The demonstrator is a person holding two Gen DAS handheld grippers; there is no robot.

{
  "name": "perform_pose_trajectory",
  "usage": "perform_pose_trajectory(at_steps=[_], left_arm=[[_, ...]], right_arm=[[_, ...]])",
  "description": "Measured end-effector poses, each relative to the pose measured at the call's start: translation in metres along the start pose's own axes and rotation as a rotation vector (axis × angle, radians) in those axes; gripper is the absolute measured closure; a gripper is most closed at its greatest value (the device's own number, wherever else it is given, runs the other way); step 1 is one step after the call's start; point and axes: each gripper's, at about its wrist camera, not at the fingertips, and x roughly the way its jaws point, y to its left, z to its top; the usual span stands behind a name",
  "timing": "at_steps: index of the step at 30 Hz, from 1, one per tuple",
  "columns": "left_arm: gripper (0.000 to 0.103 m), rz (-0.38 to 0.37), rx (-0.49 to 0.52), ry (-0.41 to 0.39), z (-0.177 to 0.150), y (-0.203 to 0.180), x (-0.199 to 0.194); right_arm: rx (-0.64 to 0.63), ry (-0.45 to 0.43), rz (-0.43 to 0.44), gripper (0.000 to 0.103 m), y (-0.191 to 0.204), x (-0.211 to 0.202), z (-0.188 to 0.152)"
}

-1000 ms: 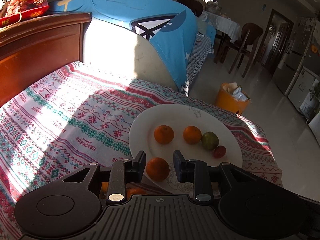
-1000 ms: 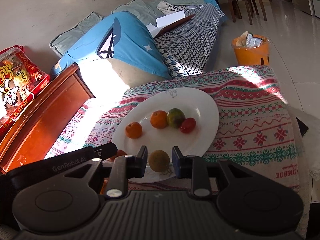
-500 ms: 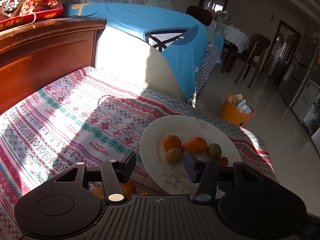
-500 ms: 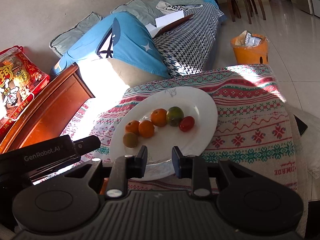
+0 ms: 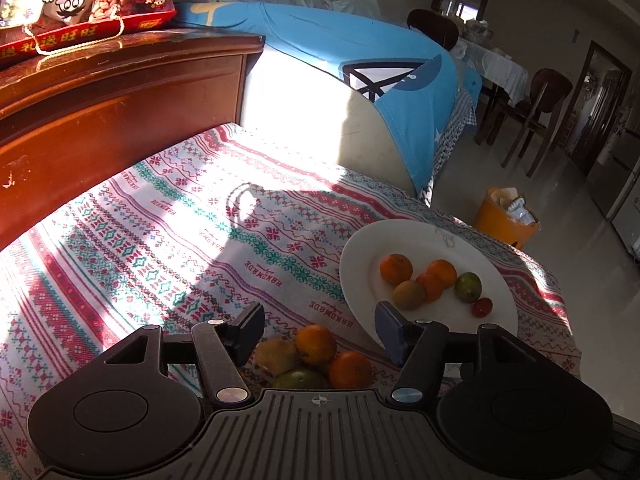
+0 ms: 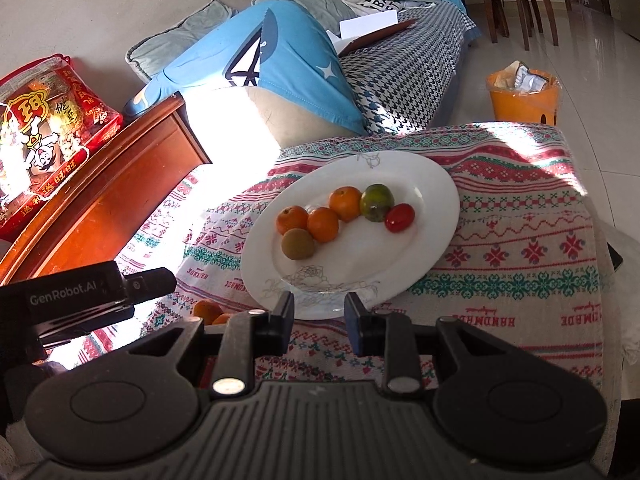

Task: Organize fruits
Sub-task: 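Withdraw both grippers from the plate back over the fruit pile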

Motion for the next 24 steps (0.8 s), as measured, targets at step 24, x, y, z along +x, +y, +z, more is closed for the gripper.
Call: perform_pose_trajectory(at_steps=[24], left_arm=[[0.042,0.15,-0.124,0.036,-0.04,0.064,-0.032]], right_arm=[[-0.166,0.083,0.14,0.074,0.036,-0.003,-0.029]])
